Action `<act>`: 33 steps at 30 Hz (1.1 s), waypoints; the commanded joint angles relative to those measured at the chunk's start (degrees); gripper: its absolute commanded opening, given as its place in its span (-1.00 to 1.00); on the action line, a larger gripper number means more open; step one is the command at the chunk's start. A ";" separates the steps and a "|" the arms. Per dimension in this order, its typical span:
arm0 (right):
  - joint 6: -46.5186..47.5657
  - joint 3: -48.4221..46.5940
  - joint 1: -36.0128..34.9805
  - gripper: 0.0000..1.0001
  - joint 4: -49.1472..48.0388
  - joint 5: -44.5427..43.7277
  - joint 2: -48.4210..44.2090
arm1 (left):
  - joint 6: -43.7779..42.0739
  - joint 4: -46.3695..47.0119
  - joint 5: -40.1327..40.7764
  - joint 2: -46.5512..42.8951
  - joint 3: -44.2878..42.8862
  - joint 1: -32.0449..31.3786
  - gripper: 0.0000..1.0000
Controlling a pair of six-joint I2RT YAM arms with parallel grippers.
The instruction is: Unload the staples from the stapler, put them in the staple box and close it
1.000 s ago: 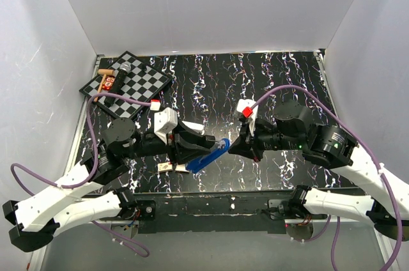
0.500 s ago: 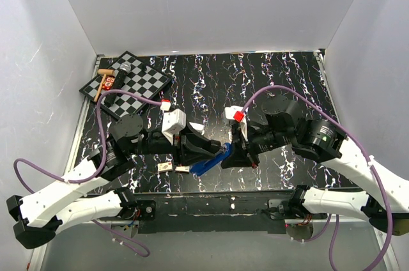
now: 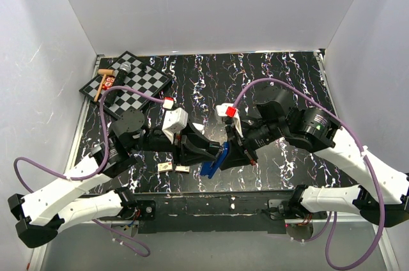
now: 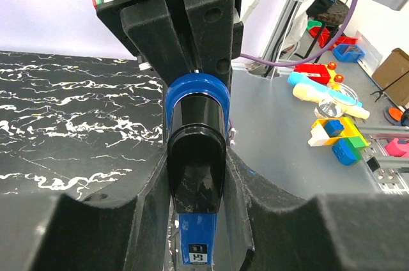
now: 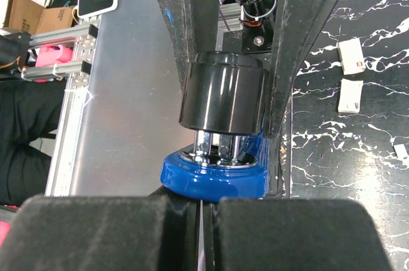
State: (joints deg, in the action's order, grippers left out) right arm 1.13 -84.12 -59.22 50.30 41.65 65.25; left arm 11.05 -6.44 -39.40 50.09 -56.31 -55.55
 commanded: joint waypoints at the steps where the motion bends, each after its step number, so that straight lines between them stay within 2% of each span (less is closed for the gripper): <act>1: 2.83 0.26 -0.90 -0.97 -11.72 -1.91 0.59 | -1.55 1.26 3.00 0.63 -1.16 -1.23 -1.00; 8: 1.16 9.48 -0.90 -0.97 -12.94 -13.24 -7.67 | -3.66 -0.07 10.21 -2.80 -1.34 -1.23 -1.00; 12: -2.79 15.11 -0.81 -0.97 -14.00 -25.70 -13.30 | -4.72 -0.94 16.62 -3.42 -2.13 -1.23 -1.00; 14: -4.72 16.78 -0.55 -0.97 -13.31 -33.09 -15.23 | -5.07 -2.26 21.79 -3.15 -3.36 -1.23 -1.00; 20: -8.41 20.30 -0.37 -0.97 -10.84 -43.82 -19.81 | -7.00 -6.57 41.03 0.53 -7.49 -1.31 -1.00; 25: -10.79 22.41 -0.28 -0.97 -11.54 -46.40 -21.04 | -10.78 -7.89 52.91 8.87 -11.79 -0.35 -1.00; 28: -11.67 24.08 -0.28 -0.97 -13.12 -46.31 -20.87 | -13.60 -6.14 53.29 13.88 -13.38 2.45 -1.00; 33: -12.99 25.49 -0.28 -0.97 -14.79 -44.64 -19.90 | -12.72 -6.83 47.23 22.85 -18.73 10.36 -1.00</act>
State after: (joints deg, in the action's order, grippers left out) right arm -9.96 -59.18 -59.64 39.46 -2.87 44.95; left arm -0.47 -15.68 8.21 69.63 -69.32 -49.95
